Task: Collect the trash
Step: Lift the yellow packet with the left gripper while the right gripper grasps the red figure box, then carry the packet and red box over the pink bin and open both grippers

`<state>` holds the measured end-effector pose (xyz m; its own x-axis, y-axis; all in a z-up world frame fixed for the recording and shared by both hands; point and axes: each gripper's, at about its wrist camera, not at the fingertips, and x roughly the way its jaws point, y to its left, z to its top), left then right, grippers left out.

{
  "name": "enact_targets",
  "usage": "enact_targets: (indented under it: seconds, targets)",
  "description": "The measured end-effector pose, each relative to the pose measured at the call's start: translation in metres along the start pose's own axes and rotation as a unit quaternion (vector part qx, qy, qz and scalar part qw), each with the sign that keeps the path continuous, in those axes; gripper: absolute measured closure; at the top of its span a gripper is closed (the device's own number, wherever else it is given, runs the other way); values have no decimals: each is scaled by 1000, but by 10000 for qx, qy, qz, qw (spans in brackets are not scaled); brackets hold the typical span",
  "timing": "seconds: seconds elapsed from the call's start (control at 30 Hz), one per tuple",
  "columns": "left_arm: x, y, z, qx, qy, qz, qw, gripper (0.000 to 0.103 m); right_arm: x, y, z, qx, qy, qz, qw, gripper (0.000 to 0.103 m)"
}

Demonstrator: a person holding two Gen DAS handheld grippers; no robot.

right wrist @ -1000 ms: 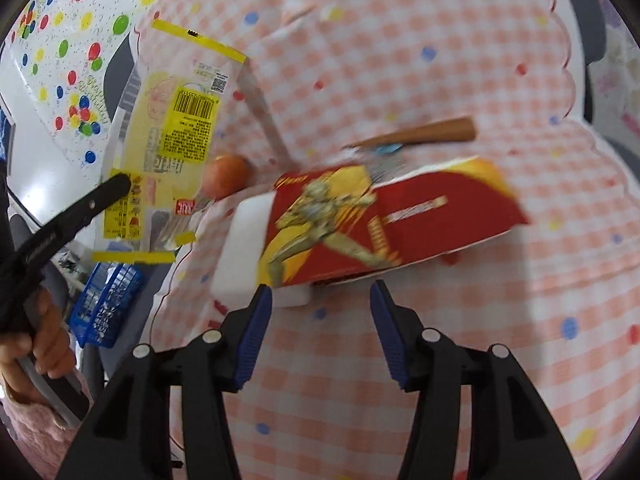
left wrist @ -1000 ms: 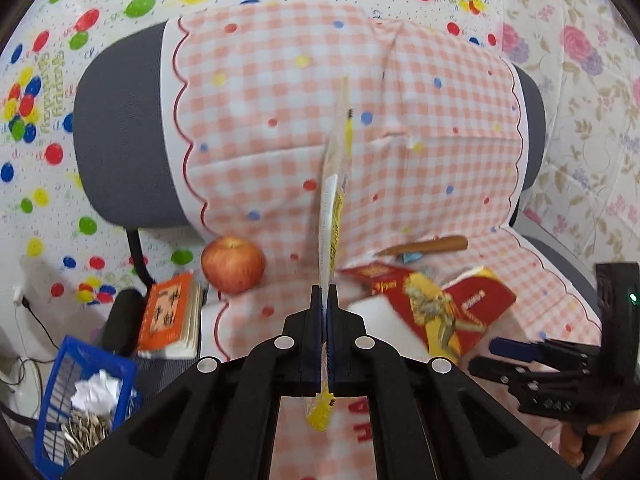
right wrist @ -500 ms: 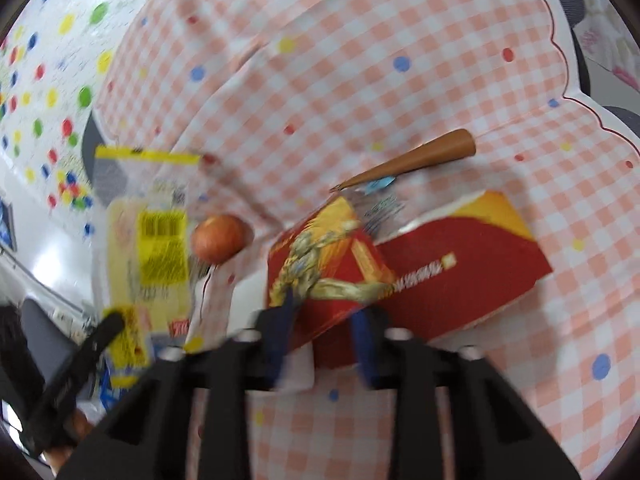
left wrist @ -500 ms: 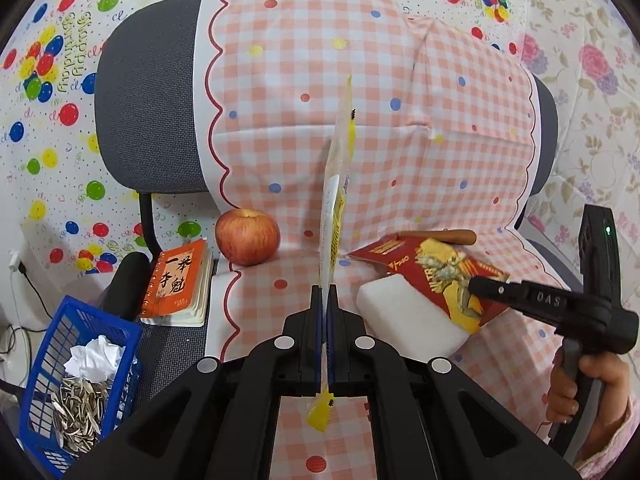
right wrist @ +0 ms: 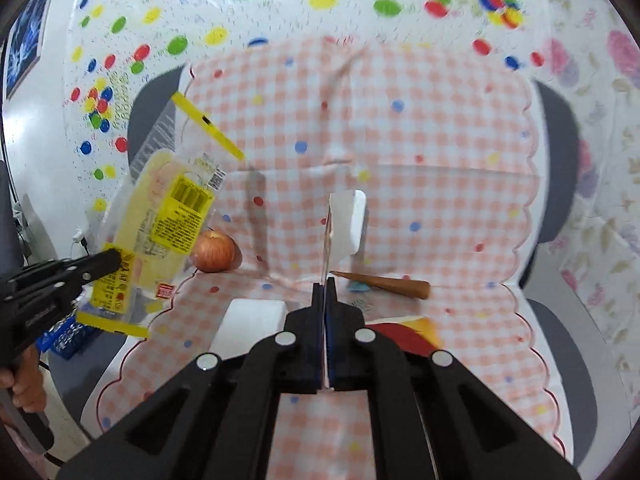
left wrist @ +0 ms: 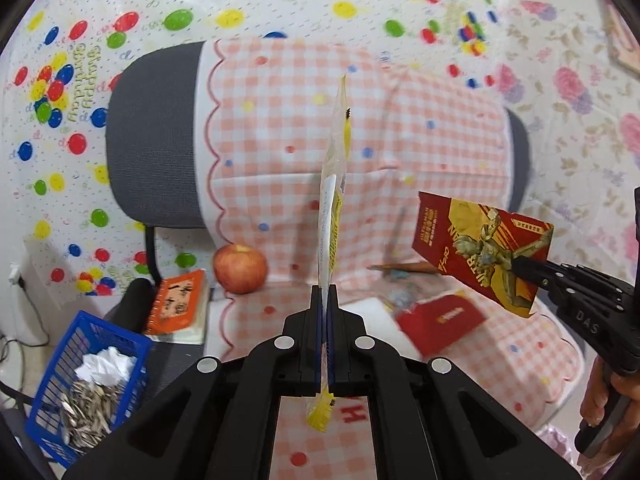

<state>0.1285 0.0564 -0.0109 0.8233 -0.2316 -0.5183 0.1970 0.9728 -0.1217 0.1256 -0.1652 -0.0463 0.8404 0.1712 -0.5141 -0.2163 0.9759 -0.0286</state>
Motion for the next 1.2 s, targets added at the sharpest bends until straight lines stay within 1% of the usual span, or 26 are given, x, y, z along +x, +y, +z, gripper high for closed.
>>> enact_targets:
  seconds: [0.17, 0.2, 0.3, 0.4, 0.5, 0.63, 0.8, 0.93, 1.03, 1.2]
  targets:
    - [-11, -19, -17, 6, 138, -309, 9994, 101, -32, -9, -30, 133, -15, -142, 9998, 101]
    - [-13, -25, -21, 40, 182, -322, 9993, 101, -34, -6, -33, 131, -1, -179, 9998, 101]
    - [-18, -42, -31, 146, 336, -402, 9985, 101, -46, -14, -46, 219, -2, -221, 9995, 101]
    - [-27, -56, -37, 208, 399, -453, 9980, 101, -58, -22, -54, 358, -30, -225, 9991, 101]
    - [-39, -71, -42, 297, 382, -620, 9969, 101, -73, -23, -60, 399, -116, -277, 9988, 101]
    - [-53, -94, -51, 484, 325, -799, 9951, 101, -103, -28, -69, 381, -292, -457, 9978, 101]
    - [-65, -122, -61, 609, 261, -1155, 9911, 101, -139, -42, -81, 572, -426, -639, 9954, 101]
    - [-73, -139, -68, 734, 242, -1406, 9870, 101, -172, -51, -94, 683, -530, -897, 9922, 101]
    - [-79, -154, -76, 877, 290, -1658, 9818, 101, -183, -55, -100, 723, -528, -995, 9910, 101]
    - [-82, -176, -93, 1025, 442, -1988, 9737, 101, -214, -66, -125, 932, -473, -1369, 9851, 101]
